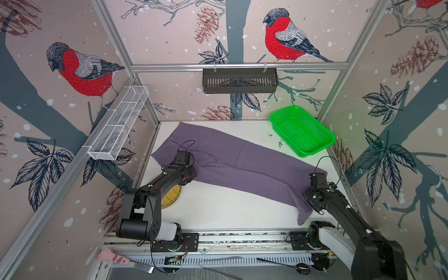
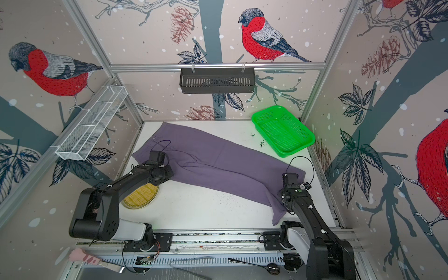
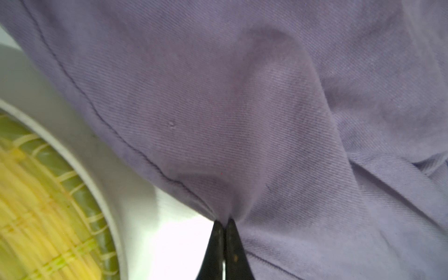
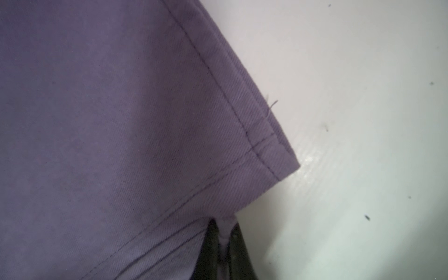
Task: Fold and stack the trousers
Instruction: Smooth out the trousers at the center of the table.
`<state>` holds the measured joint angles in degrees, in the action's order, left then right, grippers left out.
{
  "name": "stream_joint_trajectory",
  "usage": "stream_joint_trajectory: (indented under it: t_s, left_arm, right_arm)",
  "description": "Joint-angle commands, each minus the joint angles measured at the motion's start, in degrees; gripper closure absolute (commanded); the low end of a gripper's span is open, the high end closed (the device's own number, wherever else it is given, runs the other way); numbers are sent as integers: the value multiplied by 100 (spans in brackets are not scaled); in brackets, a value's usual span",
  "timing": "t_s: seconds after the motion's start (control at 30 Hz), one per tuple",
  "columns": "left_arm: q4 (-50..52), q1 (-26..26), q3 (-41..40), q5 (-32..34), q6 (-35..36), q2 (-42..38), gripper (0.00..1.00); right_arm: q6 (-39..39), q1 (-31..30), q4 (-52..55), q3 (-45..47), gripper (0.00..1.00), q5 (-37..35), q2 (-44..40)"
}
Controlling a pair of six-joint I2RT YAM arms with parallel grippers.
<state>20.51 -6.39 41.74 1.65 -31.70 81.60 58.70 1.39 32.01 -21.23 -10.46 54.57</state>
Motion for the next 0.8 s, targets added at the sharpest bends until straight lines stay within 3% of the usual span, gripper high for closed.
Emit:
stream_joint_trajectory:
  t_s: [0.0,0.43,0.77]
  left_arm:
    - [205,31,46,258,78,-87,100]
    - [444,300,90,472,262,-294,100]
    - [450,469,104,425,410,-312,100]
  right_arm:
    - [-15,42,473,-145,96,-66,-165]
    - [245,82,1592,-859,97,-686,-1025]
    - [129,107,1054,-943,93,-921,-519]
